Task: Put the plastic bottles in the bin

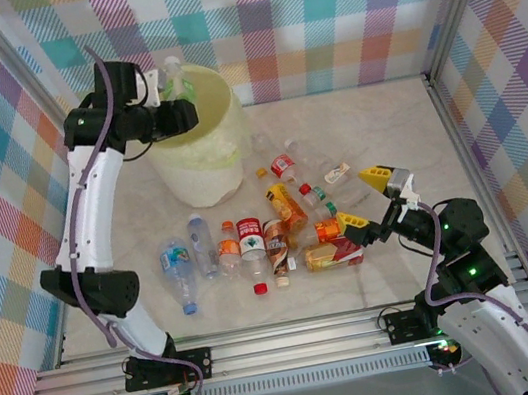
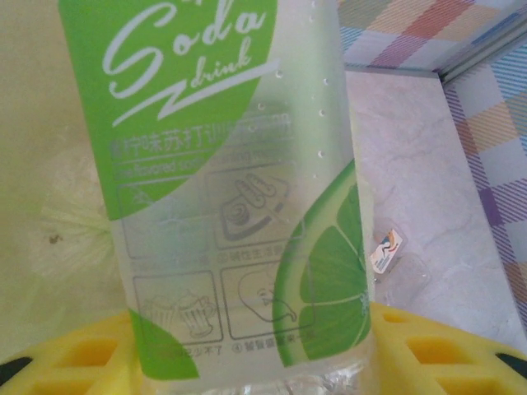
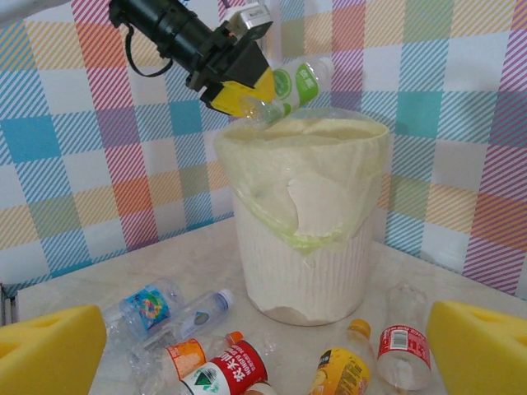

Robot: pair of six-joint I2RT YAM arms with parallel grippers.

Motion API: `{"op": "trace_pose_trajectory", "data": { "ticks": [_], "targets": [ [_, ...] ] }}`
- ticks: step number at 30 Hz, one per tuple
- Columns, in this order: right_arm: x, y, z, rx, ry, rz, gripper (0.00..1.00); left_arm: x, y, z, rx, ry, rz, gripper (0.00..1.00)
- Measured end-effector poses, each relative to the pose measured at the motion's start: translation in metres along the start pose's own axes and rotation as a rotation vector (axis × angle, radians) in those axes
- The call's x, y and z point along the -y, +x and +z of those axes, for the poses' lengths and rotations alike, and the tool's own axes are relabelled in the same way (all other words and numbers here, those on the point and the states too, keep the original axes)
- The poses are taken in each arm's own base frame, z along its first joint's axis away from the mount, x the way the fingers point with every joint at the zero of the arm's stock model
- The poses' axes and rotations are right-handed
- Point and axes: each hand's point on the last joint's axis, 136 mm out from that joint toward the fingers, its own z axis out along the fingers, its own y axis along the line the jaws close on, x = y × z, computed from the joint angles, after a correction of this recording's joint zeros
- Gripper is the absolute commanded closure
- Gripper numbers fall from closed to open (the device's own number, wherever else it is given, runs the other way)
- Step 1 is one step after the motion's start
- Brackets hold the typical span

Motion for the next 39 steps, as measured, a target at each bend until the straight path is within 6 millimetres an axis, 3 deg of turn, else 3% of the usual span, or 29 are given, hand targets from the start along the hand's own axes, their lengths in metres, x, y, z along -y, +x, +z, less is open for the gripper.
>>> {"op": "trace_pose_trajectory", "data": {
  "ticks": [4, 12, 26, 36, 39],
  "targets": [
    [0.0, 0.001, 0.0, -0.003, 0.0, 0.002, 0.0, -0.008, -0.002, 0.016, -0.03, -0.021, -0.001, 0.47],
    [0.001, 0.003, 0.0, -0.01, 0.006, 0.019, 0.0, -0.031, 0.014, 0.044, -0.133, -0.099, 0.025, 0.46],
    [0.017, 0.02, 0.019, -0.129, 0.042, 0.24, 0.0, -0.056, 0.029, 0.081, -0.224, -0.17, 0.039, 0.4],
    [0.053, 0.011, 0.013, -0.182, 0.297, 0.427, 0.0, -0.062, 0.031, 0.086, -0.233, -0.187, 0.035, 0.28],
    [0.067, 0.017, 0.009, -0.204, 0.393, 0.495, 0.0, -0.062, 0.03, 0.086, -0.233, -0.187, 0.034, 0.26]
  ]
}}
